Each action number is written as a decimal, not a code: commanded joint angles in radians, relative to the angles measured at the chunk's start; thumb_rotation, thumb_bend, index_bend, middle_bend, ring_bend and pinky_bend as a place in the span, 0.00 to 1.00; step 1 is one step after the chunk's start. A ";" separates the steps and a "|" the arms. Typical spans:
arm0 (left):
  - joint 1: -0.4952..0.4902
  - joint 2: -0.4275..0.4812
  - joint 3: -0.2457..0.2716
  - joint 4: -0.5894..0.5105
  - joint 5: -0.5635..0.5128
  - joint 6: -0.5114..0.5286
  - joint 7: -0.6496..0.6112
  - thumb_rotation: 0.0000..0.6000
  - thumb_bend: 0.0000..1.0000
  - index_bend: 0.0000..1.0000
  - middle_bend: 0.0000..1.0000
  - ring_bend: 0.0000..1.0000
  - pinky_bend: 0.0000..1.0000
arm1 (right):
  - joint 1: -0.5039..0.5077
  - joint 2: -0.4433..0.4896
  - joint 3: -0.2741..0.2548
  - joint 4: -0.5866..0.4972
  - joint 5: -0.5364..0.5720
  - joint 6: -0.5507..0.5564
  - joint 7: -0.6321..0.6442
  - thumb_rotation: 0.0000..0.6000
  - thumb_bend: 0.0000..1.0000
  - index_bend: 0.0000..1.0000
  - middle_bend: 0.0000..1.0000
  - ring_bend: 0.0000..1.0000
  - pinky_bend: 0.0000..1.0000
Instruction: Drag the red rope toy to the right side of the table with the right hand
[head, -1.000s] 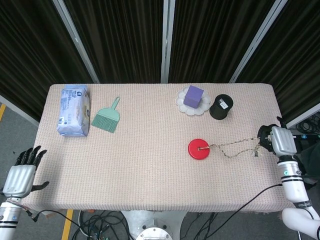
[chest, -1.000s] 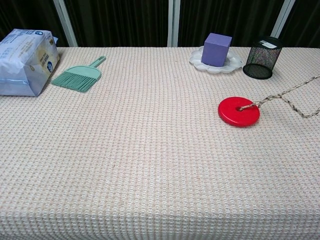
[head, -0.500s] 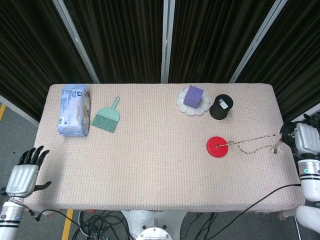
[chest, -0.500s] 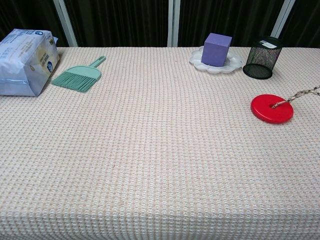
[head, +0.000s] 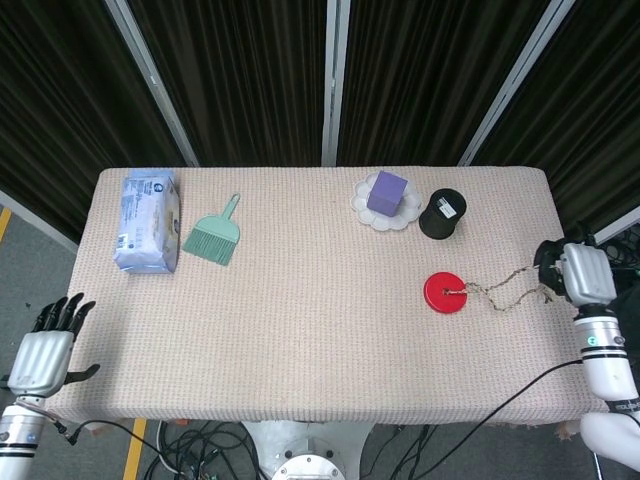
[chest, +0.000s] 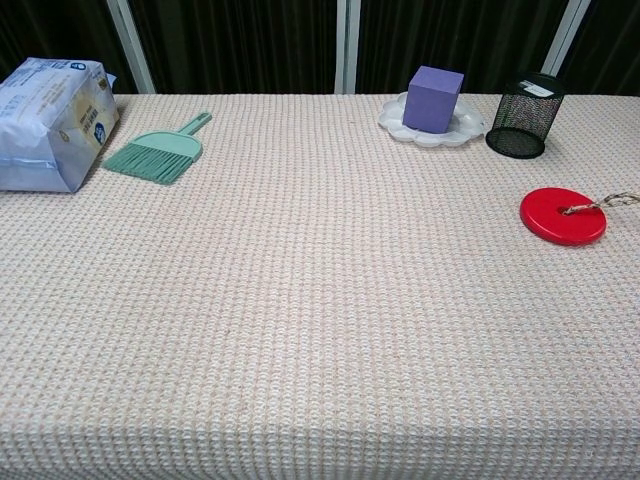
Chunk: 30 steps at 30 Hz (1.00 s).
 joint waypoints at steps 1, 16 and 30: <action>0.000 0.000 -0.001 0.004 -0.004 -0.002 -0.005 1.00 0.07 0.11 0.03 0.00 0.10 | 0.034 -0.005 0.002 -0.106 -0.062 0.035 -0.050 1.00 0.71 0.66 0.88 0.38 0.00; 0.009 -0.004 0.004 0.022 -0.005 0.005 -0.027 1.00 0.07 0.11 0.03 0.00 0.10 | 0.187 -0.092 -0.028 -0.178 0.045 -0.179 -0.401 1.00 0.39 0.18 0.34 0.10 0.00; 0.003 -0.012 -0.001 0.038 -0.005 -0.002 -0.044 1.00 0.07 0.11 0.03 0.00 0.10 | 0.158 0.023 -0.054 -0.276 0.091 -0.151 -0.433 1.00 0.03 0.00 0.00 0.00 0.00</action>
